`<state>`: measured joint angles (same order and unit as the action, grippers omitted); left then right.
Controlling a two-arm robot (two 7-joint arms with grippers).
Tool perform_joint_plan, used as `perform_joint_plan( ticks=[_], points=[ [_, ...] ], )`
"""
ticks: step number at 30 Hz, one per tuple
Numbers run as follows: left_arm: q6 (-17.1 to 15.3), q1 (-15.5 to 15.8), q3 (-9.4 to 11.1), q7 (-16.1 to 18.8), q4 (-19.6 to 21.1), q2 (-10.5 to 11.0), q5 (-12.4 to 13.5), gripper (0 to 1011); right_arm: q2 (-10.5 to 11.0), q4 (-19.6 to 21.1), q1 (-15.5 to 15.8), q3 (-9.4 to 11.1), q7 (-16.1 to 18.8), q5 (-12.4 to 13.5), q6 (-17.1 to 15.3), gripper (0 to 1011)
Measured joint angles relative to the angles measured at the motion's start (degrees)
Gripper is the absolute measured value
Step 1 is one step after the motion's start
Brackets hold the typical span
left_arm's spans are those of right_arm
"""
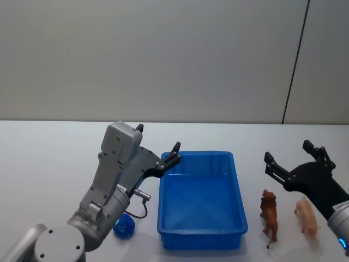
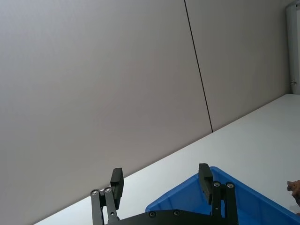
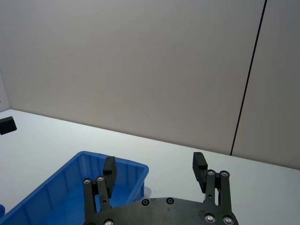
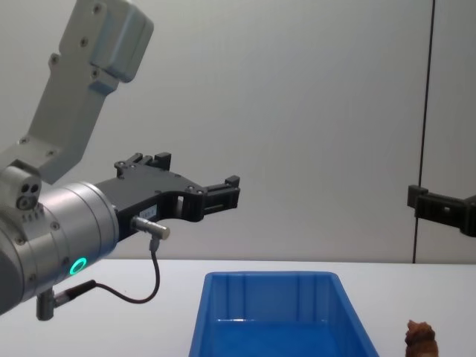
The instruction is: Pick up the two dolls from the table and place them into the box.
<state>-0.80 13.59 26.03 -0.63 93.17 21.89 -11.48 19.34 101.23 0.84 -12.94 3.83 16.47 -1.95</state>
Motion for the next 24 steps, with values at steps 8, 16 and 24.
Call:
perform_joint_plan(
  ticks=[8, 16, 24],
  points=[
    [0.00, 0.00, 0.00, 0.00, 0.00, 0.00, 0.00, 1002, 0.00, 0.00, 0.00, 0.00, 0.00, 0.00, 0.00, 1001],
    [0.00, 0.00, 0.00, 0.00, 0.00, 0.00, 0.00, 1002, 0.00, 0.00, 0.00, 0.00, 0.00, 0.00, 0.00, 1001],
    [0.00, 0.00, 0.00, 0.00, 0.00, 0.00, 0.00, 1002, -0.01, -0.04, -0.02, 0.01, 0.02, 0.00, 0.00, 1001]
  ],
)
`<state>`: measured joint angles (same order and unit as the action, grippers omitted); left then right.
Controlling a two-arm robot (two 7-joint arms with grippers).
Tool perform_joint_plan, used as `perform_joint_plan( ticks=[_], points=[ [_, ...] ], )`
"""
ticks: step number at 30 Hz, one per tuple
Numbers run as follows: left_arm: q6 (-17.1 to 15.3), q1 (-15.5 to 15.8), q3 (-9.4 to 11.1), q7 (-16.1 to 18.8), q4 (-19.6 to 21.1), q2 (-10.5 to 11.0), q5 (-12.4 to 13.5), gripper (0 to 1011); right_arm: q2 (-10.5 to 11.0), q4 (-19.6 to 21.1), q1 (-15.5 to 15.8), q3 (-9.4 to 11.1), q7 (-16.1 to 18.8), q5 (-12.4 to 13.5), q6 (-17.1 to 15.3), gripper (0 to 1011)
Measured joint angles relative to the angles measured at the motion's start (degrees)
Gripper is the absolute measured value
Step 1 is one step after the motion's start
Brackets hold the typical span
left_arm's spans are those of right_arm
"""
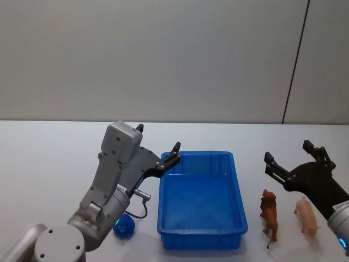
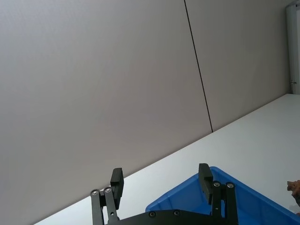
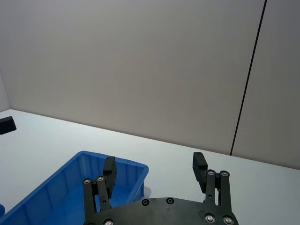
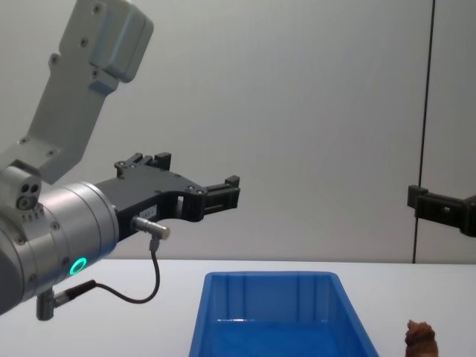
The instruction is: Pick up the two dolls from the table and place them into the box.
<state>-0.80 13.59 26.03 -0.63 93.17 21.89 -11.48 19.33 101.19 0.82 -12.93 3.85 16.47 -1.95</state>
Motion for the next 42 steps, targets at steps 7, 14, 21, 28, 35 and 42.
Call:
perform_joint_plan(
  ticks=[7, 14, 21, 28, 35, 42],
  points=[
    [0.00, 0.00, 0.00, 0.00, 0.00, 0.00, 0.00, 1002, 0.30, -0.64, -0.33, 0.26, 0.82, -0.43, -0.44, 1001],
    [0.00, 0.00, 0.00, 0.00, 0.00, 0.00, 0.00, 1002, 1.27, -1.99, -0.69, 0.84, 2.32, -1.43, -2.53, 1001],
    [0.00, 0.00, 0.00, 0.01, 0.00, 0.00, 0.00, 1002, 2.44, -3.73, -0.77, 1.50, 3.77, -2.18, -5.84, 1001],
    [0.00, 0.00, 0.00, 0.00, 0.00, 0.00, 0.00, 1002, 3.38, -5.48, -0.68, 2.09, 4.50, -2.53, -8.53, 1001],
    [0.00, 0.00, 0.00, 0.00, 0.00, 0.00, 0.00, 1002, 3.74, -7.62, -0.83, 2.38, 5.01, -2.93, -10.66, 1001],
    [0.00, 0.00, 0.00, 0.00, 0.00, 0.00, 0.00, 1002, 3.69, -9.82, -1.30, 2.40, 5.38, -3.27, -12.43, 1001]
  ],
)
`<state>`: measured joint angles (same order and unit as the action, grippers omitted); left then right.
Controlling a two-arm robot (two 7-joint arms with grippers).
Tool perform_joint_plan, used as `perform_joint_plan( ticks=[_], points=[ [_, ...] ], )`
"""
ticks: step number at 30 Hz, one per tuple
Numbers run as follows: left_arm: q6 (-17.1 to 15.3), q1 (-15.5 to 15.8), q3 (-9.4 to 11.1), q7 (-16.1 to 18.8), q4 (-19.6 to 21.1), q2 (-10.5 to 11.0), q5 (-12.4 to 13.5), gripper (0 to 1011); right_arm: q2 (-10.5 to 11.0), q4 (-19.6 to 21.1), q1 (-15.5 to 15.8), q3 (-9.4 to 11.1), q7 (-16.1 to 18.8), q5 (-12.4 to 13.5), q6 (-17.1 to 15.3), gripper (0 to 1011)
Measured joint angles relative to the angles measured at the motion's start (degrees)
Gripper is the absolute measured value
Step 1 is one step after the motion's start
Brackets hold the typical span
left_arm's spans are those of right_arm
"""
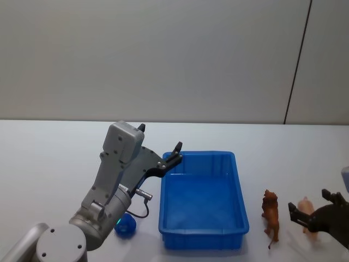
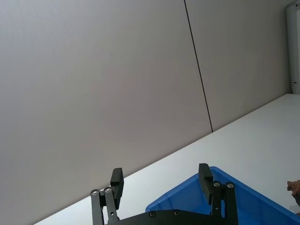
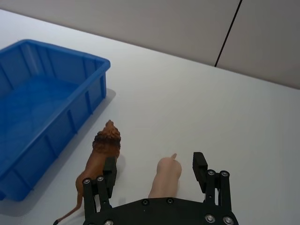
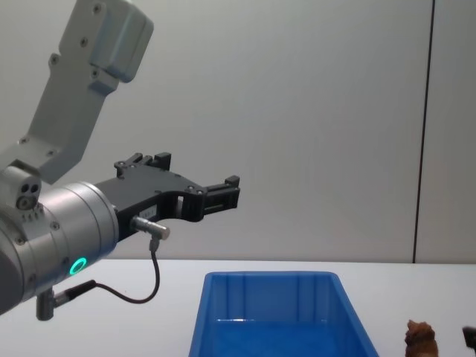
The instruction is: Pick up the two dolls from the table and place them into the box.
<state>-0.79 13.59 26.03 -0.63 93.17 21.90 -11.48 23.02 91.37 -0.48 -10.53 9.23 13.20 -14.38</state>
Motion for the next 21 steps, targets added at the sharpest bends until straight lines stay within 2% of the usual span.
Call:
perform_joint_plan(
  ticks=[21],
  points=[
    [0.00, 0.00, 0.00, 0.00, 0.00, 0.00, 0.00, 1002, -1.48, -4.54, -1.47, -0.64, -0.29, -0.24, -4.15, 1001]
  ],
)
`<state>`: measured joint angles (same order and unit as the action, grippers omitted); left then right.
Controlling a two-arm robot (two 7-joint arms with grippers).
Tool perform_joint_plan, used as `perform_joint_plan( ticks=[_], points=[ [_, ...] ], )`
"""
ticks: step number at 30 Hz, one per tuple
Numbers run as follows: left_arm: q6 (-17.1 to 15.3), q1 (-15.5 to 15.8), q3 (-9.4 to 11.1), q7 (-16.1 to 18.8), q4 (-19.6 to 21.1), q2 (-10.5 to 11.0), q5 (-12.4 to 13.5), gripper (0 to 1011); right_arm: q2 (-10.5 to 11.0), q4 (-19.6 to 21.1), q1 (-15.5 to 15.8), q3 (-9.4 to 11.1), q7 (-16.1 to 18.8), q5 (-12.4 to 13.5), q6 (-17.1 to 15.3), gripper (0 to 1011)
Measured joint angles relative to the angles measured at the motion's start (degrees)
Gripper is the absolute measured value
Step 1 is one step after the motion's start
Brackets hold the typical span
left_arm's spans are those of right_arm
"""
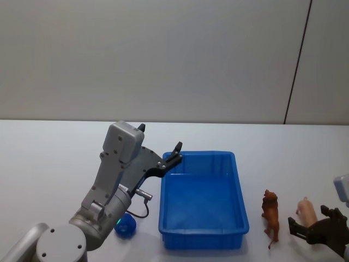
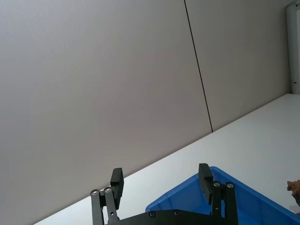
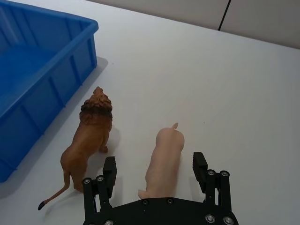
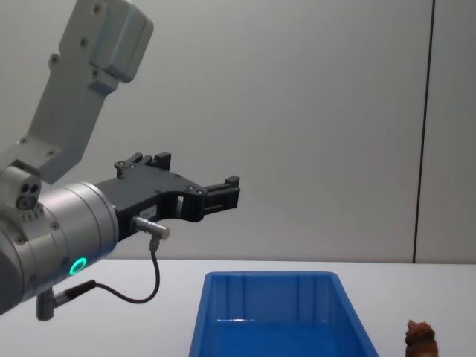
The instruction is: Pick up the two dolls from the table and place them into the box.
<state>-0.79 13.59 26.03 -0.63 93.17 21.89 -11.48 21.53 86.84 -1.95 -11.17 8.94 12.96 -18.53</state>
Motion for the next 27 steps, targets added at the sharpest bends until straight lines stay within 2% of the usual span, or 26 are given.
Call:
perform_joint_plan(
  ticks=[9, 12, 16, 17, 19, 20, 23, 24, 27],
  points=[
    [0.00, 0.00, 0.00, 0.00, 0.00, 0.00, 0.00, 1002, -0.68, -1.47, -0.71, 0.06, -0.65, 1.52, -1.62, 1001],
    [0.00, 0.00, 0.00, 0.00, 0.00, 0.00, 0.00, 1002, -1.00, -2.11, -1.07, 0.16, -0.78, 2.40, -2.22, 967],
    [0.00, 0.00, 0.00, 0.00, 0.00, 0.00, 0.00, 1002, -1.31, -2.73, -1.48, 0.23, -0.89, 3.21, -2.84, 855],
    [0.00, 0.00, 0.00, 0.00, 0.00, 0.00, 0.00, 1002, -1.38, -2.85, -1.56, 0.25, -0.93, 3.38, -2.98, 855],
    [0.00, 0.00, 0.00, 0.00, 0.00, 0.00, 0.00, 1002, -1.56, -3.18, -1.79, 0.28, -1.01, 3.79, -3.29, 761],
    [0.00, 0.00, 0.00, 0.00, 0.00, 0.00, 0.00, 1002, -1.60, -3.27, -1.84, 0.30, -1.03, 3.92, -3.37, 761],
    [0.00, 0.00, 0.00, 0.00, 0.00, 0.00, 0.00, 1002, -1.78, -3.55, -2.05, 0.34, -1.14, 4.35, -3.62, 675],
    [0.00, 0.00, 0.00, 0.00, 0.00, 0.00, 0.00, 1002, -1.85, -3.64, -2.14, 0.35, -1.19, 4.52, -3.69, 605],
    [0.00, 0.00, 0.00, 0.00, 0.00, 0.00, 0.00, 1002, -1.95, -3.74, -2.23, 0.37, -1.28, 4.68, -3.72, 546]
  ],
)
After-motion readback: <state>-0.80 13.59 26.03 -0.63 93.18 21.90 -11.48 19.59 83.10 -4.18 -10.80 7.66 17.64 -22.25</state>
